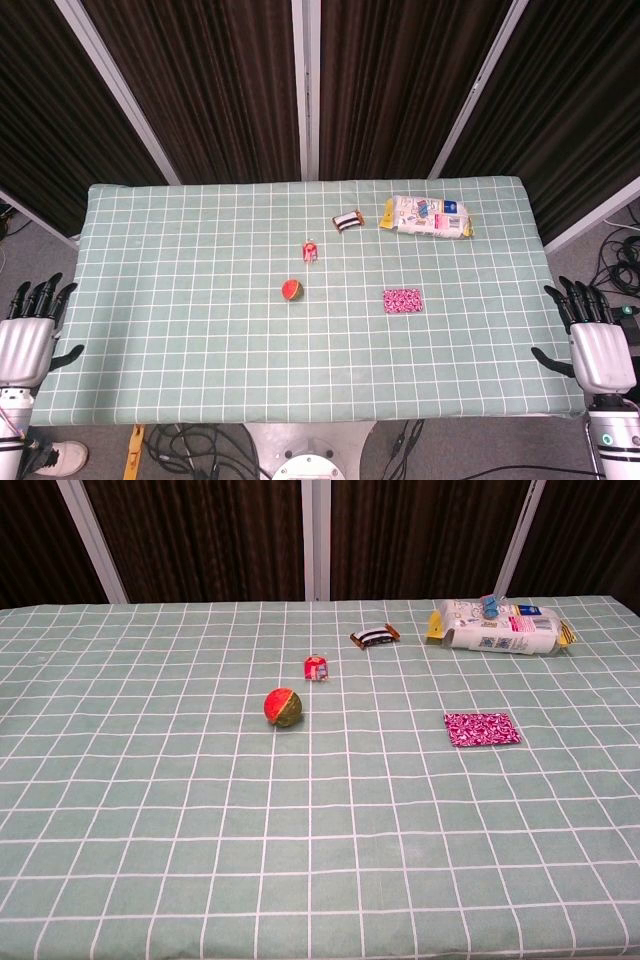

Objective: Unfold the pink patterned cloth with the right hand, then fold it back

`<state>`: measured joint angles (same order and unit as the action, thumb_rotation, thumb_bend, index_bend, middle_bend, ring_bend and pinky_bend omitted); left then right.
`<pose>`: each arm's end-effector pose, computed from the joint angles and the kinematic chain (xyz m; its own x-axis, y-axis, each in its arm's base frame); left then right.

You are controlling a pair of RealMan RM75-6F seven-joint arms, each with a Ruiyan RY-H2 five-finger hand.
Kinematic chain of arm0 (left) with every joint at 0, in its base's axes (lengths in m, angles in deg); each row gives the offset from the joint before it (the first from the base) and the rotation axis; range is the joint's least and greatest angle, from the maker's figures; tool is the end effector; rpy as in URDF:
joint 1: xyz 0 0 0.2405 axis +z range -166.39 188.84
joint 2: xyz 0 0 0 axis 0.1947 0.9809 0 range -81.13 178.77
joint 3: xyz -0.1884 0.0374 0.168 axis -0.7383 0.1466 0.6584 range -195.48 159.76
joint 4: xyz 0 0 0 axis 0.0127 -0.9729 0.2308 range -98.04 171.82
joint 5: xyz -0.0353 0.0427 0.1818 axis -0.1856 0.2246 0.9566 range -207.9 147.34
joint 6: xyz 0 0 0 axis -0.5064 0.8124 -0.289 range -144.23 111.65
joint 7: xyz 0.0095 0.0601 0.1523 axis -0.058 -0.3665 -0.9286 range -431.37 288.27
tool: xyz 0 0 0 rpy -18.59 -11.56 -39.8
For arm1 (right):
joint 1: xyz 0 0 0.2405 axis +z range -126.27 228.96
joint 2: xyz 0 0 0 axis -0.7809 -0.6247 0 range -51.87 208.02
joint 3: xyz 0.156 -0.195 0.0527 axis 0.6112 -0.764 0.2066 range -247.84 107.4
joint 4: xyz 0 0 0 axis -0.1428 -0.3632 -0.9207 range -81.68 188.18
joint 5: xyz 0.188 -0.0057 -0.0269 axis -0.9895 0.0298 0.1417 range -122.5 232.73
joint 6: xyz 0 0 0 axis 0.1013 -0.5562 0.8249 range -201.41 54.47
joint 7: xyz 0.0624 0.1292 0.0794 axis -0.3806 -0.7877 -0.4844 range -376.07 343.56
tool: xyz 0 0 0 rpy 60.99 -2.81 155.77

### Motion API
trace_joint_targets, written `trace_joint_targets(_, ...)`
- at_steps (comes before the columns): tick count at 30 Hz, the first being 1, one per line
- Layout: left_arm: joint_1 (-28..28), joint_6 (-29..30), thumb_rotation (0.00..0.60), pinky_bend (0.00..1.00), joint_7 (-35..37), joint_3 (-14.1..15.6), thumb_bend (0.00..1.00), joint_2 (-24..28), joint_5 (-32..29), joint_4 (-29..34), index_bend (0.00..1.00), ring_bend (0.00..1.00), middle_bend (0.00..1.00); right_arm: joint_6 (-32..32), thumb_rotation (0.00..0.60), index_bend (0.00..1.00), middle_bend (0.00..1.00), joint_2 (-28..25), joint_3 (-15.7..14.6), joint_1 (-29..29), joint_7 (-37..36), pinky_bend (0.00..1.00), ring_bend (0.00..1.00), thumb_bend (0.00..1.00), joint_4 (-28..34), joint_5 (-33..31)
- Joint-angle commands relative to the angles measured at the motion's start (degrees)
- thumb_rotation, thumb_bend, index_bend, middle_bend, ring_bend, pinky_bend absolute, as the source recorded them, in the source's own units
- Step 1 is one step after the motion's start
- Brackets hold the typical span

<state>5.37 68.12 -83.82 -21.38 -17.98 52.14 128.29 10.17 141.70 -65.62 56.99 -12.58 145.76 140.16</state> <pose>-0.3075 0.2067 0.1672 0.5508 0.0058 0.8346 0.8340 0.0346 -0.5507 -0.3005 -0.2092 0.1815 0.4550 0.0092 0.8904 -0.8904 -0.0072 0.4551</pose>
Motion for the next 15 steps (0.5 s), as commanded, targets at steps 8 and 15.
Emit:
trace_joint_targets(8,0.4,0.5,0.6,0.07,0.1,0.7,0.0,0.3,0.8,0.6,0.18,0.12,0.15,0.1,0.572,0.14,0.03,-0.8,-0.7,-0.4,-1.6,0.0,0.0,0.03,0.3,0.7)
trace_joint_targets(15,0.7,0.5,0.6,0.07,-0.2,0.9,0.0,0.8,0.5,1.5,0.18,0.12,0.15,-0.4,0.576,0.14,0.03,-1.6,-1.5,-0.3,-3.4,0.0,0.0,0.03,0.4,1.9)
